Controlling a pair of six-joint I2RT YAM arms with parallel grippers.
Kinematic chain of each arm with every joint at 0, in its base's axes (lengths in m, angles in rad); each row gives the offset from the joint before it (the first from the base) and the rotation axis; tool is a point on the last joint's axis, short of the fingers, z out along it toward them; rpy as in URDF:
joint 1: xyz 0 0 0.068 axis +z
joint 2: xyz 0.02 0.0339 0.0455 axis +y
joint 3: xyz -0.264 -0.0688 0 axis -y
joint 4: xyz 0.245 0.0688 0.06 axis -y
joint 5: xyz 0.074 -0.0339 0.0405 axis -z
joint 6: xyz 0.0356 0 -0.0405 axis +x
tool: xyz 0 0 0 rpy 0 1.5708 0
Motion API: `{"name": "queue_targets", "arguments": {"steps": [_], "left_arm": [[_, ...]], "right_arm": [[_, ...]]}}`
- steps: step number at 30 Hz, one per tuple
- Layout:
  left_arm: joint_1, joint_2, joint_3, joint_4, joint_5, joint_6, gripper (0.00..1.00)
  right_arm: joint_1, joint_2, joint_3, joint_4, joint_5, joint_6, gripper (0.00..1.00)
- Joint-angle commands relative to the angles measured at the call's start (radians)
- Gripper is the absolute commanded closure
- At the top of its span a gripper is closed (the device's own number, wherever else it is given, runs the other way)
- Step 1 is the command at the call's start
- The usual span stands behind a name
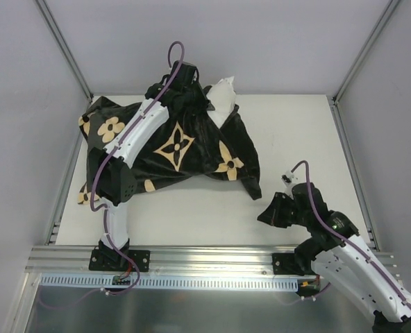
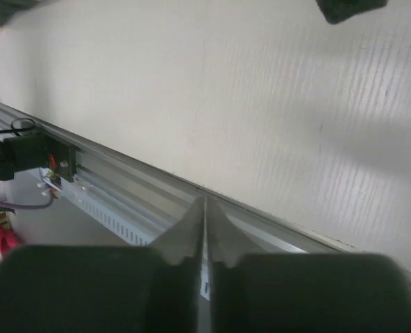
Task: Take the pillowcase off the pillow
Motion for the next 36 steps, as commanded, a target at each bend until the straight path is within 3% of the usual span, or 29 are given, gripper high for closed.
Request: {"name": "queue_targets", "arguments": {"steps": [1,2,3,5,11,15,17,22,23,24,28,36], "left_arm": [[-0.020,-0.035,0.012,0.075,0.014,-0.016,1.00],[-0.020,-0.036,0.006,0.075,0.019,-0.015,1.00],[-0.020,-0.038,0.003,0.076,0.023,-0.014,1.00],[-0.020,-0.049,-0.016,0.078,0.027,-0.014,1.00],[-0.020,-0.079,-0.049,0.087,0.039,-0.011,1.00],[-0.020,-0.087,-0.051,0.089,0.066,-0.002,1.00],[-0.020,-0.090,-0.053,0.089,0.076,-0.003,1.00],[-0.018,-0.107,-0.060,0.089,0.073,0.001,1.00],[-0.017,-0.108,-0.059,0.089,0.073,0.001,1.00],[-0.017,-0.109,-0.057,0.089,0.074,0.001,1.00],[0.002,-0.083,-0.039,0.089,0.083,-0.011,1.00],[0.046,-0.013,0.026,0.092,0.080,-0.046,1.00]], "right_arm": [[0.006,-0.003,0.065,0.028,-0.010,-0.018,0.94],[0.005,-0.003,0.070,0.028,-0.002,-0.019,0.78],[0.006,-0.002,0.073,0.036,0.007,-0.021,0.33],[0.006,0.010,0.096,0.044,0.044,-0.035,0.07],[0.000,0.228,0.211,0.044,0.208,-0.148,0.04],[-0.047,0.398,0.251,0.158,0.279,-0.226,0.01],[-0.075,0.492,0.246,0.272,0.176,-0.236,0.07],[-0.087,0.636,0.220,0.404,0.056,-0.199,0.67],[-0.086,0.647,0.208,0.425,0.049,-0.190,0.88],[-0.084,0.644,0.194,0.439,0.038,-0.182,0.98],[-0.025,0.565,0.114,0.401,0.064,-0.154,0.99],[0.199,0.211,0.054,0.188,0.264,-0.029,0.99]]}}
